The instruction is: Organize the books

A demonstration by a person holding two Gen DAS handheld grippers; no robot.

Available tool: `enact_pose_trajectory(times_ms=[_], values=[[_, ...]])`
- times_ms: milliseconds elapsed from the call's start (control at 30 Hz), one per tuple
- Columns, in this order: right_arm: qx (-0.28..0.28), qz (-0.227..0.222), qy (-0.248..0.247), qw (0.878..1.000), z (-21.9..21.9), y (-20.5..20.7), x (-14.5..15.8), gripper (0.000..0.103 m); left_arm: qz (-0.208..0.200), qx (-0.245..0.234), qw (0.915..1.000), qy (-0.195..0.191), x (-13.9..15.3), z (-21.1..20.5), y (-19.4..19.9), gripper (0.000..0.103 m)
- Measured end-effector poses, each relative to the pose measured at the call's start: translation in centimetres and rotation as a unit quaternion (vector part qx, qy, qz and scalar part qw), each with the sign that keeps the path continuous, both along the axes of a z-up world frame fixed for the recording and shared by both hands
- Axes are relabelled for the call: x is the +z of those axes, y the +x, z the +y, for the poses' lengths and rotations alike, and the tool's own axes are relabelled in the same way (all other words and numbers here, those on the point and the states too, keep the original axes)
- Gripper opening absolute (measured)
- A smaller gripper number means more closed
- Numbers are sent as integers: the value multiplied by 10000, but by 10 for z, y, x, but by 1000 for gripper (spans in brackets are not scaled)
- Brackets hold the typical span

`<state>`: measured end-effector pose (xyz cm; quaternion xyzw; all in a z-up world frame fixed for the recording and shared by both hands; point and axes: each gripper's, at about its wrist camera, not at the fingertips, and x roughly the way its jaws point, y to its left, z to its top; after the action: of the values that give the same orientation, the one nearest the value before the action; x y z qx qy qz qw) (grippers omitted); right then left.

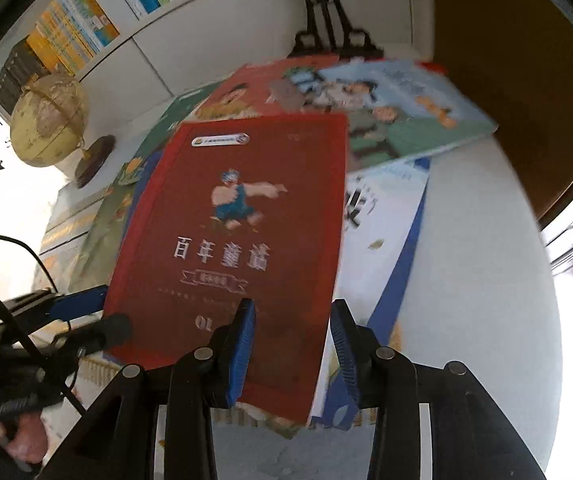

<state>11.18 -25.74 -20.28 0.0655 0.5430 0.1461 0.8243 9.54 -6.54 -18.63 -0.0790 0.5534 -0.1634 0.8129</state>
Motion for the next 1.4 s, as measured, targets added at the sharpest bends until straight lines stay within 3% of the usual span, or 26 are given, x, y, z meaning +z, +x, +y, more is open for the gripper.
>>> enact_pose_trajectory(times_ms=[167, 267, 400, 500, 633, 733, 800, 867, 933, 1200, 1300, 1400], values=[[-535, 451, 840, 9940, -42, -4, -21, 39, 8, -8, 10000, -49, -7, -4, 2, 41], [-654, 498, 1068, 9909, -49, -3, -25, 39, -4, -108, 9998, -137, -9, -10, 5, 41], [-669, 415, 837, 9934, -38, 4, -24, 43, -144, -392, 9991, 46, -9, -25, 11, 41], [-698, 340, 594, 9952, -36, 12, -25, 43, -194, -368, 9991, 60, -9, -24, 17, 41], [-661, 312, 617, 9954, -35, 25, -26, 43, -183, -316, 9993, 12, -10, -22, 22, 42], [-532, 280, 374, 9975, -32, 20, -17, 31, -228, -346, 9991, 103, -9, -26, 21, 42], [-364, 88, 333, 9987, -32, 10, -1, 30, -215, -318, 9992, 66, -8, -24, 20, 42], [-196, -155, 678, 9974, -34, 1, 16, 30, -130, -248, 9994, -179, -8, -16, 23, 42], [-16, -210, 1348, 9906, -41, 4, 23, 30, -32, -181, 9986, -491, -10, -6, 25, 42], [-357, 362, 2893, 9559, -60, 36, -26, 30, 220, -46, 9924, -1214, -16, 19, 30, 42], [-43, 320, 2558, 9662, -44, 33, -20, 30, 231, -18, 9928, -1177, -14, 15, 32, 42], [48, 369, 1828, 9825, -23, 33, -24, 26, 191, 17, 9931, -1153, -11, 10, 30, 42]])
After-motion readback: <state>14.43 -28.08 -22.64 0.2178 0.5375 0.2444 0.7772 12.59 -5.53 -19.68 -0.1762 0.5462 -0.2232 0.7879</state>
